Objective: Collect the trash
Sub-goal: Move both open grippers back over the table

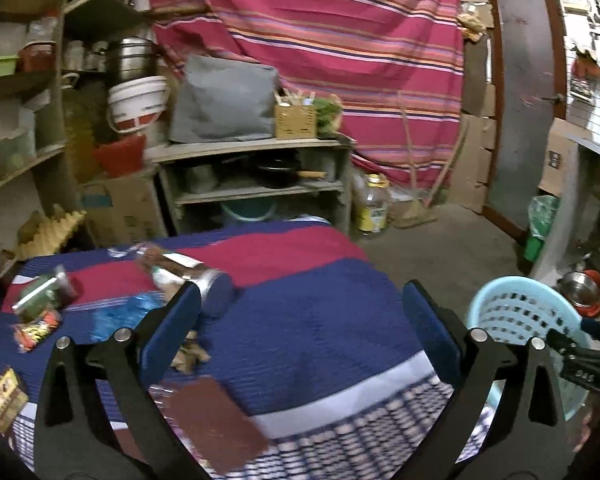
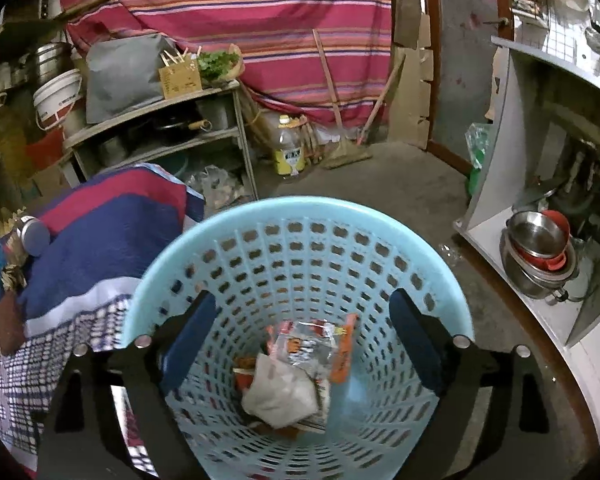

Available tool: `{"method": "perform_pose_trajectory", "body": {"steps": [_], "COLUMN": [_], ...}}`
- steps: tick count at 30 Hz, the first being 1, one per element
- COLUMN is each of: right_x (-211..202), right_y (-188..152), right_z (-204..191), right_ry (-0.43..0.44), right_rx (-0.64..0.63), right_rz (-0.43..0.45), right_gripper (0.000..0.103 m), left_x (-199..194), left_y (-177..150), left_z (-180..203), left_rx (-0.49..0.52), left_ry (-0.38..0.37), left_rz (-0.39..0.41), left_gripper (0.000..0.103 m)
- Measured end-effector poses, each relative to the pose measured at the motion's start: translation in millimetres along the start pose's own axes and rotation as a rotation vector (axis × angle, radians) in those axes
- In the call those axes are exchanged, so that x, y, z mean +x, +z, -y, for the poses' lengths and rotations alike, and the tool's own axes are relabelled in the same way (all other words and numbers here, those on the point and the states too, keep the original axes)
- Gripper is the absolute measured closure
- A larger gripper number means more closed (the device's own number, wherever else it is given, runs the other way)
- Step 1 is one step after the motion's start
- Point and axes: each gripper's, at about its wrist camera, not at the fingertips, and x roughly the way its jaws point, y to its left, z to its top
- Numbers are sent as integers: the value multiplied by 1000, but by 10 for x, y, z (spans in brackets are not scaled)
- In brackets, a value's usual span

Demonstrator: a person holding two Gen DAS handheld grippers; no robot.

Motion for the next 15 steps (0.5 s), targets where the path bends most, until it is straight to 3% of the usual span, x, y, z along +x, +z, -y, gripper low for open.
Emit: {"method": "perform_pose_trajectory", "body": {"steps": [5, 15], "right_x": [-19, -57], "right_y": [10, 41], "right_z": [-311, -946], "right_ry": [11, 70], "right_rx": [-30, -93], "right_rz": [4, 10], "right_gripper": [16, 15], "left_x": [-45, -64], "left_y": [5, 27], "left_z": [-286, -1081], "left_rx": [17, -95], "left_ry": [78, 96], "left_rz": [24, -6], "left_gripper": [6, 6]}}
